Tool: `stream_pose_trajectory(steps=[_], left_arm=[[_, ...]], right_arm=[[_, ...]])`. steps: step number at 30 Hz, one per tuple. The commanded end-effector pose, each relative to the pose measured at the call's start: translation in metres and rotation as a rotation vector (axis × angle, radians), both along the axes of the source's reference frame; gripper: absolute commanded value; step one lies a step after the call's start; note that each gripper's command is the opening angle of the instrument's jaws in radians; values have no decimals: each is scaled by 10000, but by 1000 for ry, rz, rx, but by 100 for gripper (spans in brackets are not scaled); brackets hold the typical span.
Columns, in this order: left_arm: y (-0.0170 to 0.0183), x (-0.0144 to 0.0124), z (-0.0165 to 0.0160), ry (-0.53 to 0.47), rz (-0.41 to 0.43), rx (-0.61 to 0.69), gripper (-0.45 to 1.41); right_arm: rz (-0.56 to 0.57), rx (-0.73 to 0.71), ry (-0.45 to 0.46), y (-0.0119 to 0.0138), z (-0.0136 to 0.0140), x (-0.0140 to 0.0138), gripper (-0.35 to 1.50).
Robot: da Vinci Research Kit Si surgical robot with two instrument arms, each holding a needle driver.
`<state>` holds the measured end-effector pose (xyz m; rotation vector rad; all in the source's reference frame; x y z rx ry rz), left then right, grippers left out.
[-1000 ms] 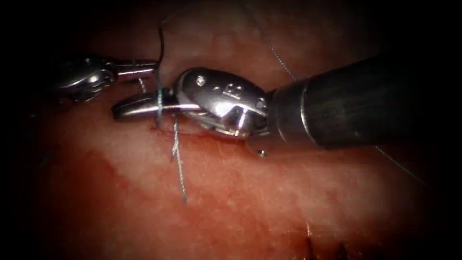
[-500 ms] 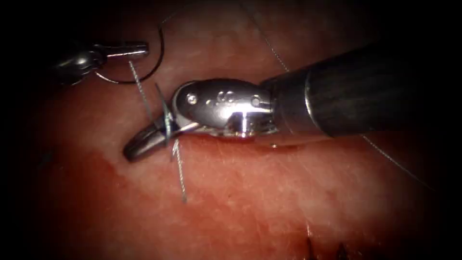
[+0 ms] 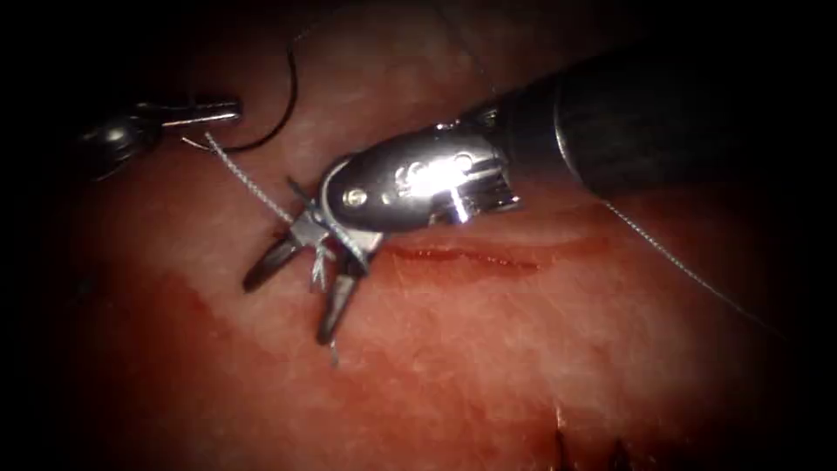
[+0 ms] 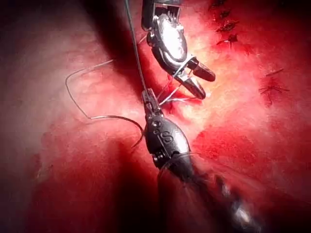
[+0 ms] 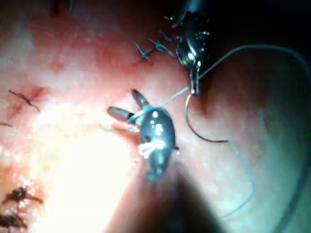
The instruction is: Wound Closure
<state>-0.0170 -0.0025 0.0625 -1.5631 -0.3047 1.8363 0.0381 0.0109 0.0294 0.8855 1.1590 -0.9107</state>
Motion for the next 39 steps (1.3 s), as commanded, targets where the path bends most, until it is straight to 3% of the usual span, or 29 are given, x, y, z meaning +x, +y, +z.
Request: stream_pose_trajectory(steps=[1,8,16,19,24,26,27,29,34,39], left_arm=[[-13,-3,4,0,2,4,-45],[-22,3,3,-2,3,-1,-45],[-32,5,-4,2,0,0,-45],[-34,5,-6,3,-1,1,-45],[-43,5,-12,-1,4,1,-45],[-47,5,-14,-3,6,1,-45],[-47,5,-14,-3,6,1,-45],[-55,4,-21,-6,8,2,-45],[-82,1,-37,-15,19,0,-45],[-130,1,-63,-28,33,-10,-45]], right_arm=[[-25,-7,-2,-9,5,6,94],[-165,-108,-14,-25,24,2,89],[-223,-194,-45,-48,52,4,89],[-231,-216,-62,-50,59,7,78],[-264,-284,-103,-52,73,11,31],[-265,-288,-102,-50,75,13,-3],[-265,-288,-102,-50,75,13,-3],[-225,-309,-75,-42,73,17,-35],[-130,-261,-57,-29,65,19,-35],[6,-153,-74,-25,61,16,-35]])
